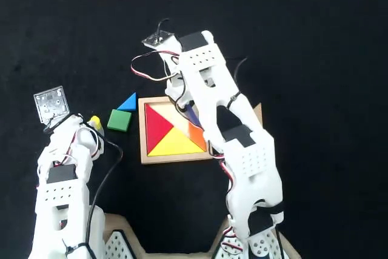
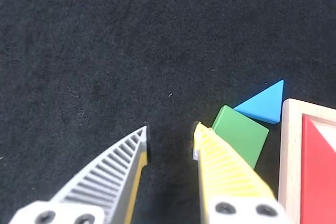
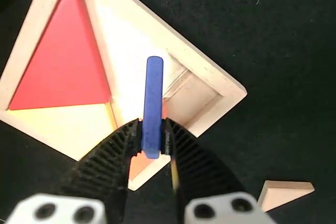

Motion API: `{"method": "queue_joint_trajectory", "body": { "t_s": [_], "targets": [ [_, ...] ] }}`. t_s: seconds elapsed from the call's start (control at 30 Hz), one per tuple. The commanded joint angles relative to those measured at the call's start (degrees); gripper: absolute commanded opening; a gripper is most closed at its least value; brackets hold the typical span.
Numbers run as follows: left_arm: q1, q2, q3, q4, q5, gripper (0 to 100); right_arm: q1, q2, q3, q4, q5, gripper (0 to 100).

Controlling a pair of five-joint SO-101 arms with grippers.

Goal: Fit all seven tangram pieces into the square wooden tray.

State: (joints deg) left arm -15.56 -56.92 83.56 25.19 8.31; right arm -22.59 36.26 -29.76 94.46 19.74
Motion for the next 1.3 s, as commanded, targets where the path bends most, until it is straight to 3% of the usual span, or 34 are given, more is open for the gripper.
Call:
{"method": "queue_joint_trajectory", "body": {
  "t_s": [0.0, 0.1, 0.93, 1.13, 1.27],
  "targets": [
    [0.6, -1.0, -0.3, -1.1, 0.1, 15, -0.7, -0.3, 0.2, -0.1, -0.5, 9.0],
    [0.6, -1.0, -0.3, -1.1, 0.1, 15, -0.8, -0.3, 1.5, -0.5, -0.3, 14.7],
    [0.6, -1.0, -0.3, -1.1, 0.1, 15, 4.5, -0.4, -2.5, -5.5, -0.5, 14.8],
    [0.6, -1.0, -0.3, -1.1, 0.1, 15, 2.7, -0.3, -5.3, -10.5, -4.8, 0.8],
    [0.6, -1.0, -0.3, -1.1, 0.1, 15, 1.1, 0.7, -3.2, -13.2, -4.1, 1.2]
  ]
}}
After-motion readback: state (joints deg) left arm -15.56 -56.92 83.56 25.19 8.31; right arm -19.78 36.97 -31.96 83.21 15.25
